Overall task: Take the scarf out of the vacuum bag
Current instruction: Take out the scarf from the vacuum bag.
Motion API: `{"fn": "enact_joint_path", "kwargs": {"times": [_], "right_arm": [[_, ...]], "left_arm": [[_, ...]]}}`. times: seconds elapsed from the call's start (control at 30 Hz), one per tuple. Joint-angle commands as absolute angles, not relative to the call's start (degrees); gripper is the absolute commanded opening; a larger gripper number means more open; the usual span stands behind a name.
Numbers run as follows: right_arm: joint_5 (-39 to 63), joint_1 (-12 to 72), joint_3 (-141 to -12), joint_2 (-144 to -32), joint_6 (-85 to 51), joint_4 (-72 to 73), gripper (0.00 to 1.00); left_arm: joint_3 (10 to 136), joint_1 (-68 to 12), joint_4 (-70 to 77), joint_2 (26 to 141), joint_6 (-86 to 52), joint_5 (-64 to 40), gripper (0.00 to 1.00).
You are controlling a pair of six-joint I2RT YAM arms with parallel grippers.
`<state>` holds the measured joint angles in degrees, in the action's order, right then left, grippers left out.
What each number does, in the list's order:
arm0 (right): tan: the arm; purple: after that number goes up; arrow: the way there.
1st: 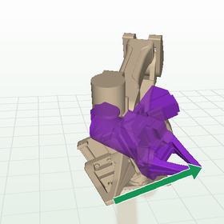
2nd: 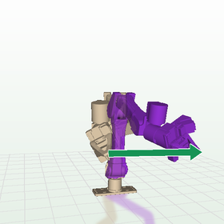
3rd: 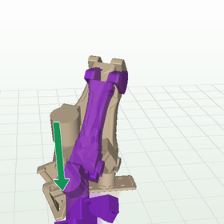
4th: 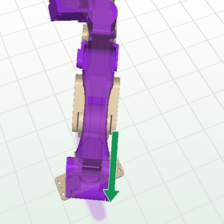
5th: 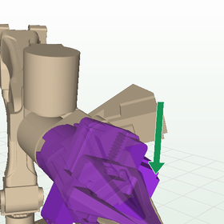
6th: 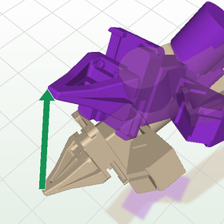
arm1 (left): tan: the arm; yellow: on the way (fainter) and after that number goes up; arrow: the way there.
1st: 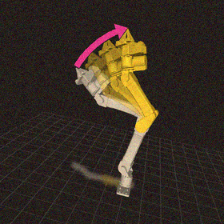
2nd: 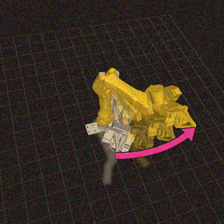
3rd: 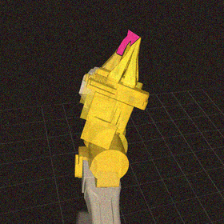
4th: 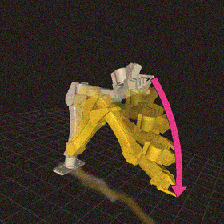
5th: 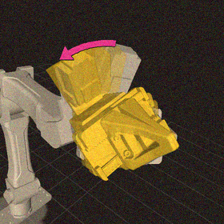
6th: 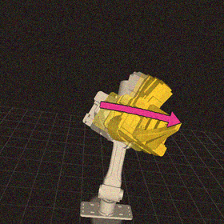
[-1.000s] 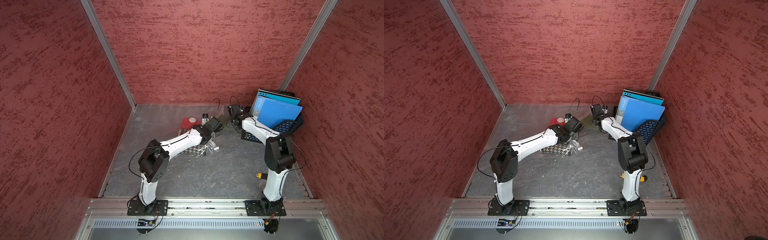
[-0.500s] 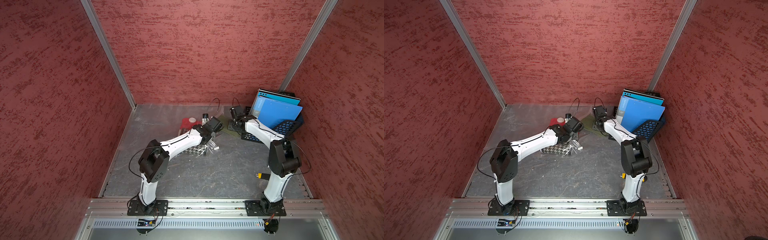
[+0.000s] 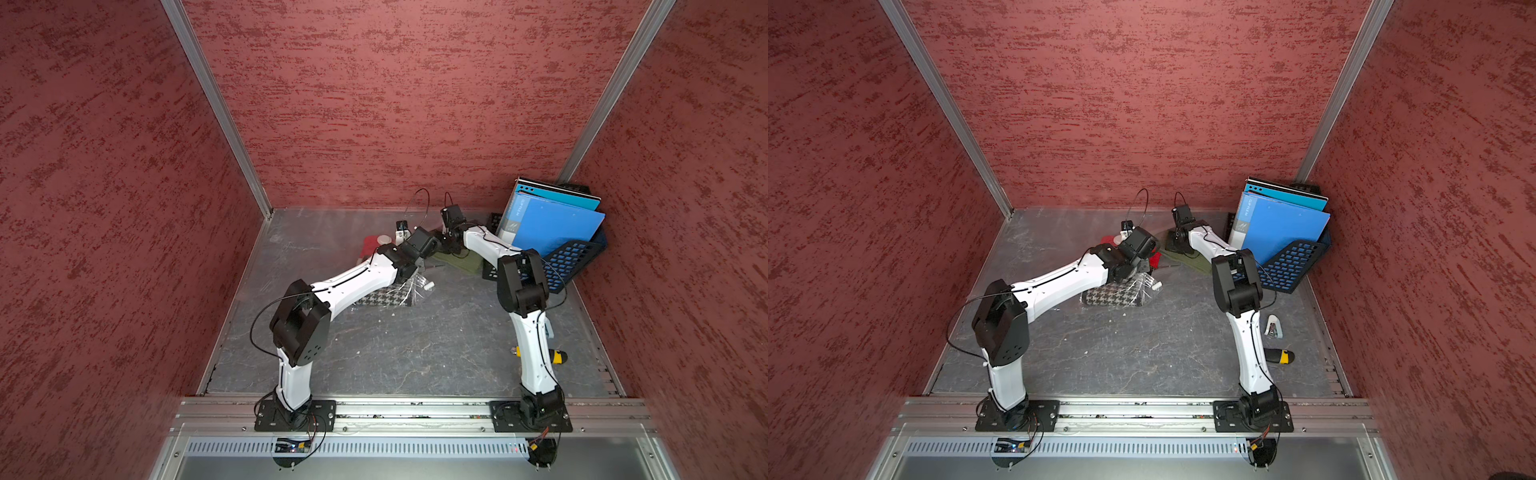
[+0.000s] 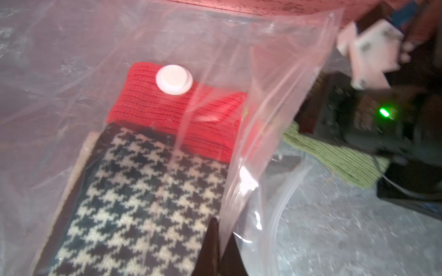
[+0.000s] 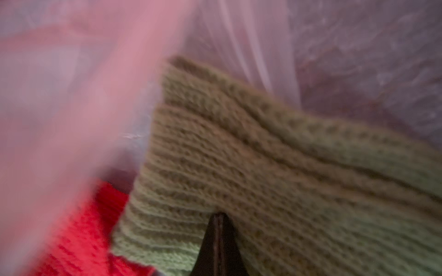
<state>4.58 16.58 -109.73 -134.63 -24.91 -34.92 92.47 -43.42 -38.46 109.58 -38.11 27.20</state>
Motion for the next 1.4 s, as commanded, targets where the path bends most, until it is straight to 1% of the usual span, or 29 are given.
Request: {"fn": "enact_joint_path", "kwargs": {"times": [0.0,0.13,0.3,0.43,0.53,0.63,0.73,0.77,0.8,0.83,0.87,0.93,0.97,1.0,1.03,1.2,1.27,1.37], "right_arm": [[2.7,15.7,-108.3,-131.4,-25.7,-34.8,0.0],[-0.7,14.6,-106.3,-130.5,-26.6,-34.8,0.0],[-8.5,14.2,-104.9,-129.8,-27.8,-35.7,0.0],[-10.9,13.7,-106.8,-131.9,-28.1,-37.0,0.0],[-15.6,13.6,-107.6,-132.7,-28.7,-38.0,0.0],[-19.2,12.7,-107.5,-132.7,-29.7,-39.5,0.0],[-18.3,11.9,-106.7,-132.8,-29.7,-38.6,0.0],[-16.5,11.6,-106.6,-132.8,-29.3,-38.1,0.0],[-13.6,11.4,-105.9,-132.2,-28.5,-36.2,0.0],[-7.7,11.0,-103.5,-130.7,-27.4,-31.7,0.0],[0.5,10.7,-100.1,-128.7,-26.3,-25.4,0.11],[10.4,10.6,-96.3,-125.9,-25.6,-17.7,0.34],[13.5,10.7,-96.4,-125.5,-25.6,-17.0,0.42],[15.1,10.6,-97.4,-125.6,-25.5,-17.5,0.46],[15.2,10.8,-99.6,-126.2,-25.4,-20.2,0.49],[11.9,11.8,-106.2,-127.7,-21.6,-28.6,0.55],[13.6,11.9,-107.5,-128.6,-21.3,-29.5,0.56],[19.4,11.9,-110.2,-131.4,-21.8,-29.9,0.55]], "left_arm": [[95.4,-41.5,-36.3,114.7,-37.3,27.3,0.0],[99.6,-40.3,-36.6,121.0,-37.9,24.5,0.0],[104.2,-39.5,-38.7,125.9,-40.4,23.6,0.0],[104.7,-39.2,-40.2,125.8,-41.7,25.5,0.0],[104.5,-38.9,-43.3,124.8,-43.0,28.1,0.0],[100.9,-38.0,-43.4,122.1,-44.1,28.9,0.0],[95.9,-37.2,-41.9,118.7,-44.3,29.7,0.0],[94.9,-37.1,-42.3,117.9,-44.7,29.9,0.0],[94.0,-36.9,-42.5,117.1,-45.0,30.1,0.0],[92.9,-37.0,-42.6,116.2,-45.2,30.4,0.0],[91.7,-37.0,-42.6,115.2,-45.6,30.6,0.0],[89.4,-37.1,-41.9,113.0,-46.0,30.4,0.0],[88.5,-37.3,-42.0,112.3,-46.3,30.3,0.0],[88.0,-37.5,-42.0,111.8,-46.6,30.4,0.0],[87.6,-37.8,-42.2,111.3,-46.7,30.5,0.0],[86.1,-38.6,-43.0,109.6,-47.5,31.7,0.0],[85.8,-38.6,-43.1,109.0,-47.5,32.4,0.0],[85.9,-38.2,-43.1,108.1,-47.4,32.8,0.0]]}}
